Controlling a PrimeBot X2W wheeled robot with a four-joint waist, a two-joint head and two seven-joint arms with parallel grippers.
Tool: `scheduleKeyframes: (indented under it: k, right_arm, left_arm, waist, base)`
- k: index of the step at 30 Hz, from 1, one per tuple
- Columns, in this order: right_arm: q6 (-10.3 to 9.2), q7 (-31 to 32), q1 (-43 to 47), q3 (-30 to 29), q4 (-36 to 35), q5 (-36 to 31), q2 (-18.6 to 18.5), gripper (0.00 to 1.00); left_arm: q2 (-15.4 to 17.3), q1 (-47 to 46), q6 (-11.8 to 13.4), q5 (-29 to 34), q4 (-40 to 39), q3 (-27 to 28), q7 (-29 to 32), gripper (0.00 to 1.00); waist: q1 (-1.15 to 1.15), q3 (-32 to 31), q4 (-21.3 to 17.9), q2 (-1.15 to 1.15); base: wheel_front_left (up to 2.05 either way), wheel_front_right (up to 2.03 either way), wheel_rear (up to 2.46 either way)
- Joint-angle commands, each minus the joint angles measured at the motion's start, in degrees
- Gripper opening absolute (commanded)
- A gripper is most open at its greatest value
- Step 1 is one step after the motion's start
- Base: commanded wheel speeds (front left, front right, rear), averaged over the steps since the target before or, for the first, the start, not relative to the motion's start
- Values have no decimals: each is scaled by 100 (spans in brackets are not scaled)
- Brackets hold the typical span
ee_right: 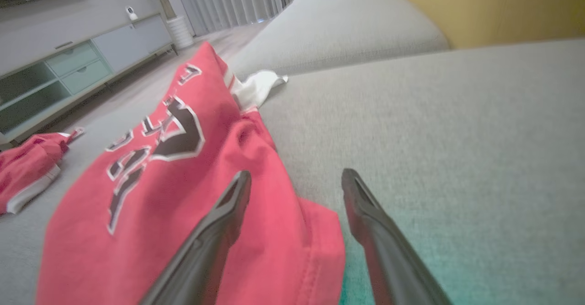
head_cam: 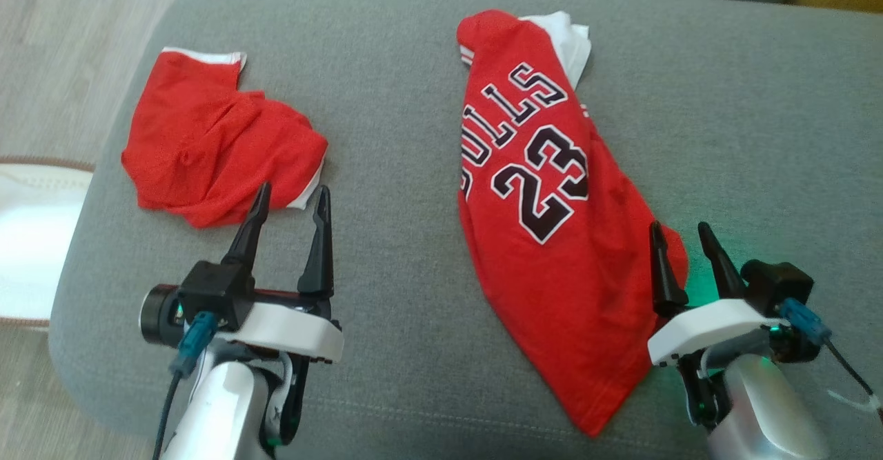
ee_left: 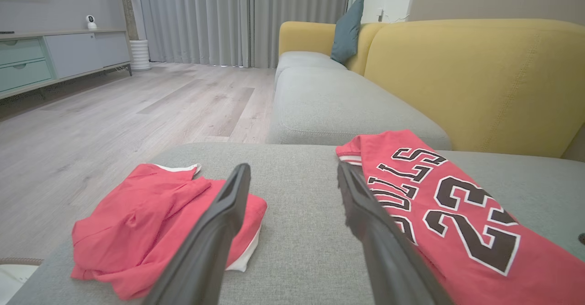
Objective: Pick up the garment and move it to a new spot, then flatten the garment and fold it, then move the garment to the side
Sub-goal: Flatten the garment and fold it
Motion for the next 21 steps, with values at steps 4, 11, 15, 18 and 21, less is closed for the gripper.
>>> scheduleKeyframes:
  k: [4, 11, 15, 18, 21]
  right_arm:
    - [43, -62, -460, 77, 436, 74, -18, 100]
    - [43, -62, -796, 299, 1162, 260, -18, 100]
    - [43, -62, -943, 474, 1383, 442, -18, 0]
    - [43, -62, -1013, 454, 1397, 462, -18, 0]
    - [43, -62, -1042, 205, 1292, 306, -18, 0]
  left_arm:
    - [-14, -295, -77, 88, -137, 284, -29, 100]
    - [-55, -359, -162, 150, -108, 378, -29, 100]
    - [-80, -413, -177, 171, -86, 423, -29, 100]
    - [-96, -421, -185, 183, -69, 452, -29, 100]
    - [-108, -395, -183, 193, -65, 487, -29, 100]
  waist:
    - [0, 169, 81, 0]
    - [0, 294, 113, 0]
    - [0, 316, 101, 0]
    - [0, 270, 80, 0]
    - [0, 203, 55, 0]
  base:
    - [0, 0, 0]
    - [0, 0, 0]
    - [0, 0, 0]
    - [0, 0, 0]
    - [0, 0, 0]
